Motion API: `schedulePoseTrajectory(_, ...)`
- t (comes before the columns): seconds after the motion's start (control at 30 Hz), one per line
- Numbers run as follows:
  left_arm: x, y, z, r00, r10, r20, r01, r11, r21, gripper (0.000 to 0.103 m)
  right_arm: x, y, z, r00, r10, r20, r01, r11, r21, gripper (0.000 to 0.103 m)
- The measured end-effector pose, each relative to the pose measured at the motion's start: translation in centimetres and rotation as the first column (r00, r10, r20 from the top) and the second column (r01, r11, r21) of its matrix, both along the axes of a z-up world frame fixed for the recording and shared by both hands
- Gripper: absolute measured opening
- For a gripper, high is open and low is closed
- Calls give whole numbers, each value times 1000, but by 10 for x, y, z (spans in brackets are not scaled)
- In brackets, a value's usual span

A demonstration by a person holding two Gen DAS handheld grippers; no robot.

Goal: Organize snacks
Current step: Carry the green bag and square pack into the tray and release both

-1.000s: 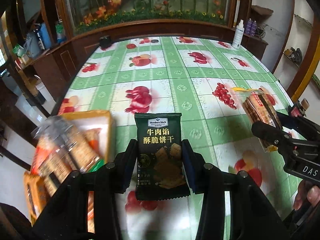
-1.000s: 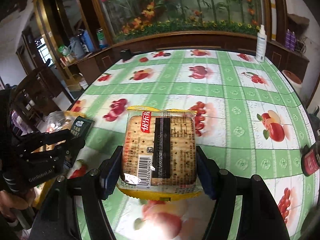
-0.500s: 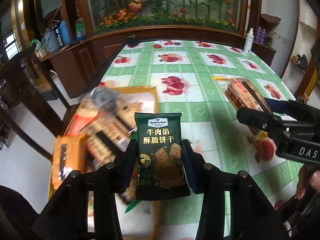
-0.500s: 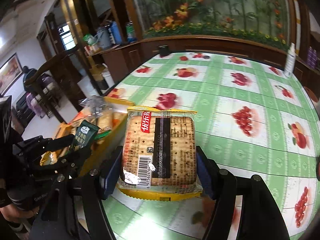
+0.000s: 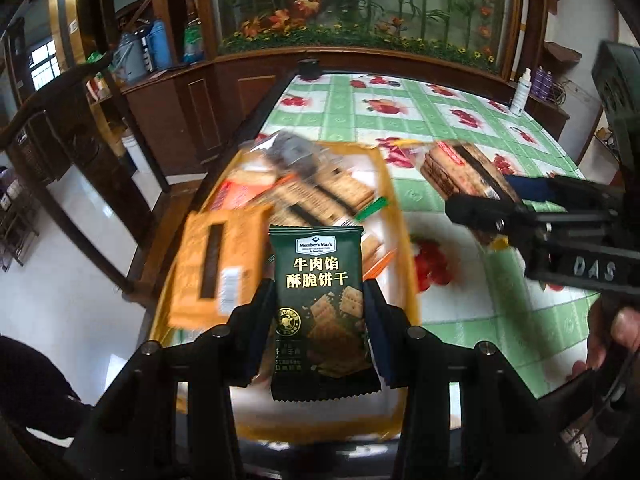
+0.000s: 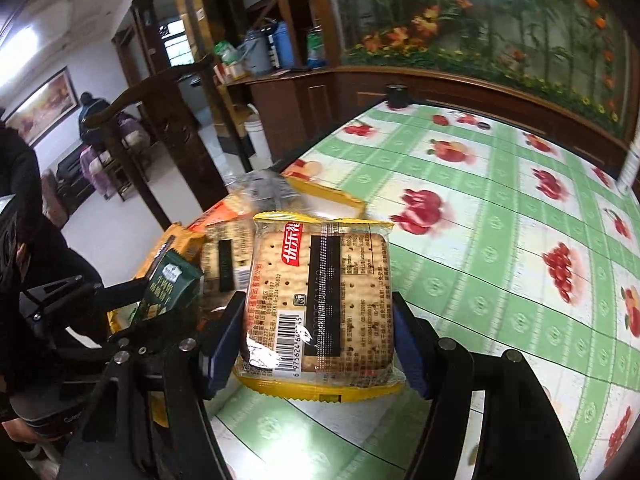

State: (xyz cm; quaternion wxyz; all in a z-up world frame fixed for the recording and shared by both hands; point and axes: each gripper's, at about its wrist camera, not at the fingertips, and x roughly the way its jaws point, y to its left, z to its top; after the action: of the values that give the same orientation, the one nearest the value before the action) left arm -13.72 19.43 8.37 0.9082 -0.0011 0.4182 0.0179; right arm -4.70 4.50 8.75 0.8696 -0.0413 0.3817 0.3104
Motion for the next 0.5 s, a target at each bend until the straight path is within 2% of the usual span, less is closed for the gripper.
schedulePoseTrajectory(0.33, -14, 17, -20, 999, 10, -39, -11, 999, -44, 46, 10, 63, -13, 995, 92, -24, -94, 994, -55, 68)
schedulePoseTrajectory(0.5, -13, 13, -24, 1000, 10, -26, -10, 1000, -18, 46, 19, 83, -24, 992, 109, -58, -112, 992, -53, 68)
